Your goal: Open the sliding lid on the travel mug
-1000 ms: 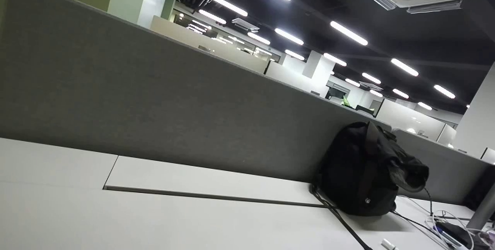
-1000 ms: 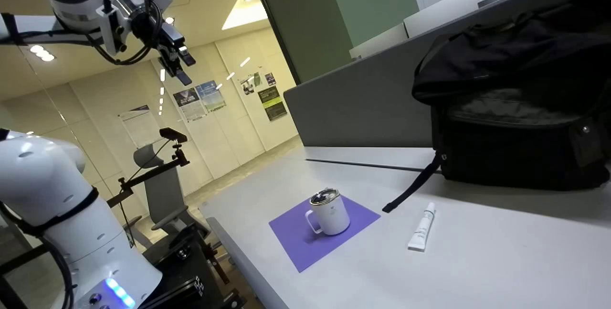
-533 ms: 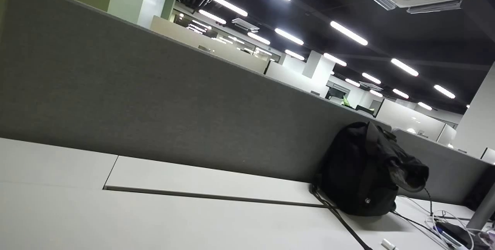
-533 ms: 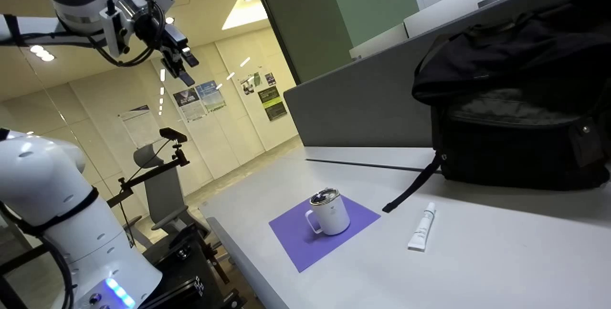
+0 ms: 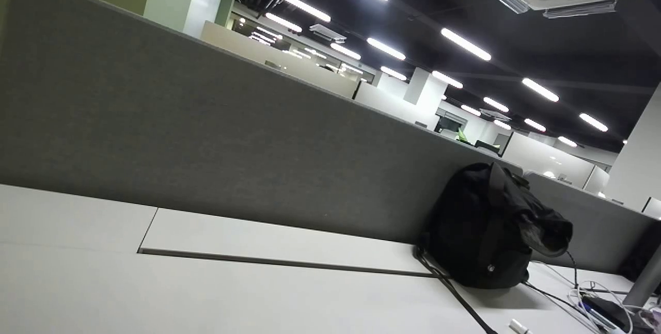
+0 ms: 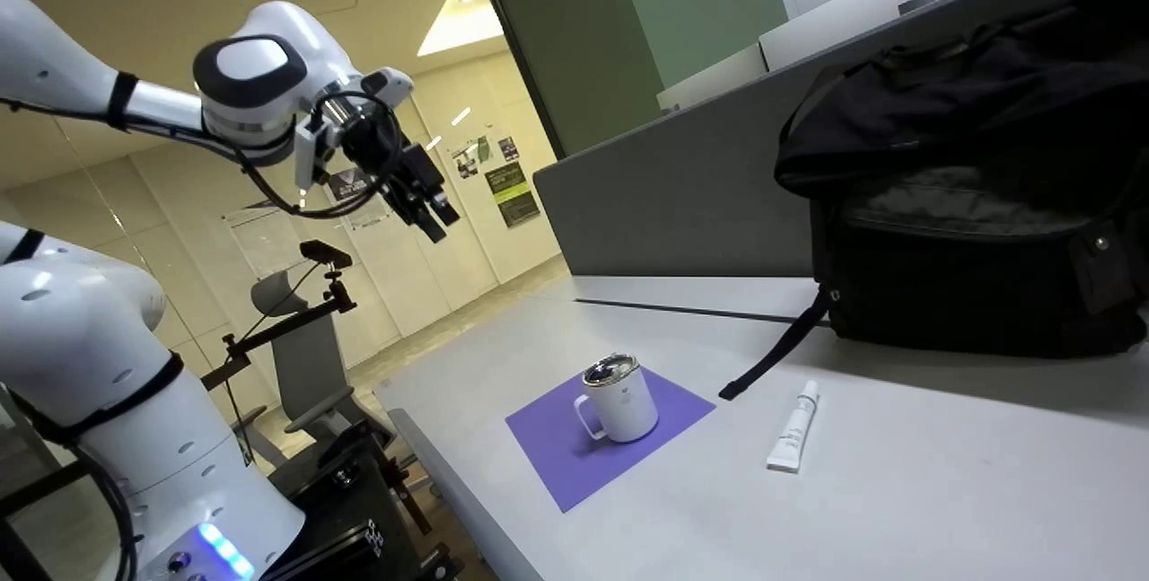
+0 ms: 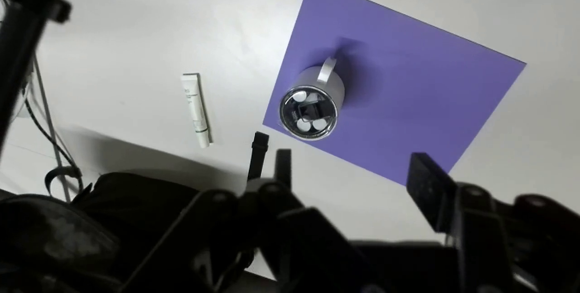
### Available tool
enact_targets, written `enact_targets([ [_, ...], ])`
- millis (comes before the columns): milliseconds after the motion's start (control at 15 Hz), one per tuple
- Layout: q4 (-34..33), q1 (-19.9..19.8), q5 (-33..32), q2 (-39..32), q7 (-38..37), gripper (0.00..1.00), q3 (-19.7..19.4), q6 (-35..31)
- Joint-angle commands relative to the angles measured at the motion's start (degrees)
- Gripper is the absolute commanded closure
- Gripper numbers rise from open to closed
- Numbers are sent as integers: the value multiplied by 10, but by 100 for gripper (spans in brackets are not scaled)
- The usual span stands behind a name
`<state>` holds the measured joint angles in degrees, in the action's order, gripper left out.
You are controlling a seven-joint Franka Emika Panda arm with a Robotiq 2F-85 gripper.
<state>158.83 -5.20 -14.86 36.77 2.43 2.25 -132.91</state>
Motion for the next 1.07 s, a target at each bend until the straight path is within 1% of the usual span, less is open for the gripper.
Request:
enact_targets([
  [0, 8, -37, -50, -100, -35, 62, 5, -110],
  [133, 5, -60, -78, -154, -46, 75, 7, -167],
  [333, -24, -88, -116, -228, -72, 95, 13, -212],
  [400, -36, -94, -129, -249, -84, 99, 14, -213],
  [533, -61, -103, -164, -285, -119, 100, 13, -215],
  [667, -94, -94, -177, -316, -141, 100, 4, -176],
  [733, -52, -78, -158, -281, -101, 99, -14, -205],
  [867, -76, -74, -161, -306, -111, 99, -19, -191],
  [1000, -84, -72, -160, -316, -113, 99, -20, -189],
])
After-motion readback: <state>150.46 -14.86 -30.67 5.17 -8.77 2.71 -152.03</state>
